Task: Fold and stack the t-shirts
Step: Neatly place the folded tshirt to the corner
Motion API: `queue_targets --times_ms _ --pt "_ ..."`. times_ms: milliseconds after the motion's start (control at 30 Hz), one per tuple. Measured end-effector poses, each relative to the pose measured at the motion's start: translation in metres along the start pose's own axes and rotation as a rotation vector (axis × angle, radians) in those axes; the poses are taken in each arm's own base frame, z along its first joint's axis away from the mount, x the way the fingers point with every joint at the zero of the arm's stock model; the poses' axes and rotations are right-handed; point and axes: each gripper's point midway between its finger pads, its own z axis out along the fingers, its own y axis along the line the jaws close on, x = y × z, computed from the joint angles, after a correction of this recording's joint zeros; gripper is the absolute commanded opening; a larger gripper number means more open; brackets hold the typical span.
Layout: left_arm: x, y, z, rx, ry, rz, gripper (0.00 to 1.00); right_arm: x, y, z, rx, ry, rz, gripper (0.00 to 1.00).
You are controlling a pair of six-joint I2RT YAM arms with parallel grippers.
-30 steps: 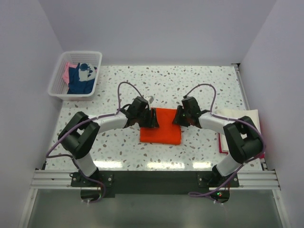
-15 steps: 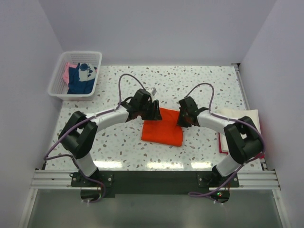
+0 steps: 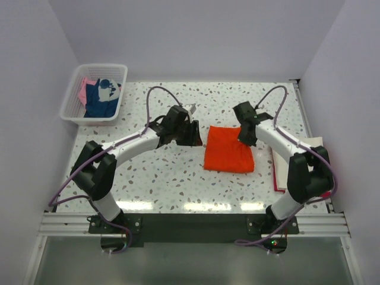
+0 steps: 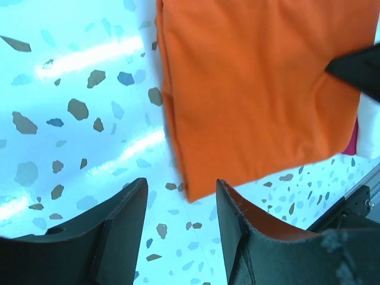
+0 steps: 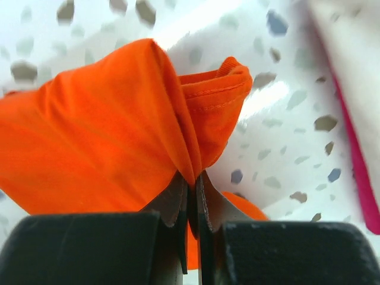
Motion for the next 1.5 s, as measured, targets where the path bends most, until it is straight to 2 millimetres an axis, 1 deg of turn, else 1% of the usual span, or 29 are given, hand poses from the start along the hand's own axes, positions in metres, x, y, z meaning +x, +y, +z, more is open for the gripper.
queue_targets --times_ms 100,233,400,533,633,767,867,967,1067,1200,1267,1500 --pt "-0.007 -0.005 -0.002 0.008 -0.013 0.009 0.54 -0.032 -0.006 0.011 0.073 -0.003 0.05 0.0" --pt "-0.015 -0.01 -0.006 0.014 -0.022 0.017 0.54 -0.056 -0.022 0.028 0.186 0.016 0.083 0.0" --pt "-0.017 -0.011 -0.006 0.009 -0.013 0.026 0.54 -0.086 -0.039 0.043 0.305 0.037 0.139 0.0" --pt "-0.016 -0.01 -0.006 0.003 -0.003 0.031 0.54 -0.113 -0.058 0.043 0.374 0.04 0.215 0.0" --pt "-0.017 -0.011 -0.004 0.001 0.004 0.03 0.54 -0.136 -0.075 0.038 0.415 0.028 0.284 0.0" --pt "-0.018 -0.012 -0.001 0.004 0.01 0.029 0.54 -0.158 -0.102 0.031 0.461 0.016 0.38 0.0" --pt "-0.019 -0.013 -0.001 0.005 0.015 0.029 0.54 -0.167 -0.121 0.028 0.492 0.008 0.436 0.0" --pt "-0.019 -0.014 0.0 0.008 0.019 0.028 0.54 -0.169 -0.134 0.027 0.514 0.013 0.474 0.0" --pt "-0.018 -0.015 0.0 0.011 0.023 0.028 0.54 -0.169 -0.146 0.027 0.534 0.024 0.499 0.0" --pt "-0.017 -0.015 -0.001 0.012 0.03 0.027 0.54 -0.173 -0.156 0.024 0.541 0.018 0.528 0.0" --pt "-0.017 -0.015 -0.001 0.014 0.031 0.027 0.54 -0.176 -0.161 0.018 0.538 0.006 0.547 0.0" --pt "-0.016 -0.016 -0.001 0.018 0.033 0.027 0.54 -0.199 -0.174 -0.017 0.494 -0.08 0.62 0.0"
